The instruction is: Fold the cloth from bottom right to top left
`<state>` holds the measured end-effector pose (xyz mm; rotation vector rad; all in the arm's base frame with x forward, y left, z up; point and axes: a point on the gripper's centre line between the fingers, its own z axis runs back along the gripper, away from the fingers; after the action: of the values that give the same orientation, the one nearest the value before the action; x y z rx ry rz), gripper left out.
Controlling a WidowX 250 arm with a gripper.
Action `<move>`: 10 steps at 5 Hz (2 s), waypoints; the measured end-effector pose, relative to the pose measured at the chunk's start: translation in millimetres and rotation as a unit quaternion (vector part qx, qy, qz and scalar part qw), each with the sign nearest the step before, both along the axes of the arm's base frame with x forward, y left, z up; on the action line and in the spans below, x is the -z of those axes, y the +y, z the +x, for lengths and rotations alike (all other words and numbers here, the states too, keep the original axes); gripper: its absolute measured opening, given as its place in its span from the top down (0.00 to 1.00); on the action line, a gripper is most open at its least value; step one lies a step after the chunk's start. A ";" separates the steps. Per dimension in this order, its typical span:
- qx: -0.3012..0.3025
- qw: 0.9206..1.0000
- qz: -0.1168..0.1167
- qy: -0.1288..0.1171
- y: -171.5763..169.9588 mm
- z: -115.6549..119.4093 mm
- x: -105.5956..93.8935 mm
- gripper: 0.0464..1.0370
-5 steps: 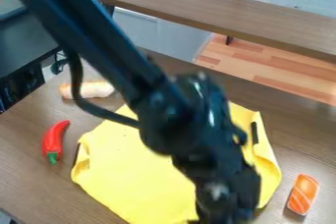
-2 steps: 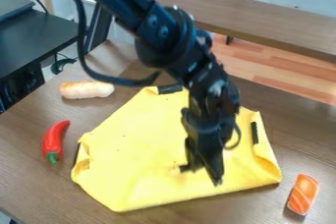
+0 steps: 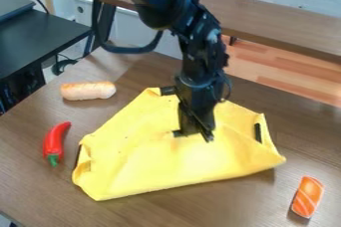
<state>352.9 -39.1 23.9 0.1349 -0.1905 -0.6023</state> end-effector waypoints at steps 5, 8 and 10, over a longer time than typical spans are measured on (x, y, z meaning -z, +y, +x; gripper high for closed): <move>-0.011 0.996 0.081 0.017 68.4 86.9 -9.0 1.00; -0.001 0.995 0.085 0.043 76.4 108.3 -3.7 0.83; 0.009 0.996 0.081 0.018 76.5 101.6 0.4 0.27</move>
<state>454.5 37.4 23.6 0.2794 -0.1081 -0.6383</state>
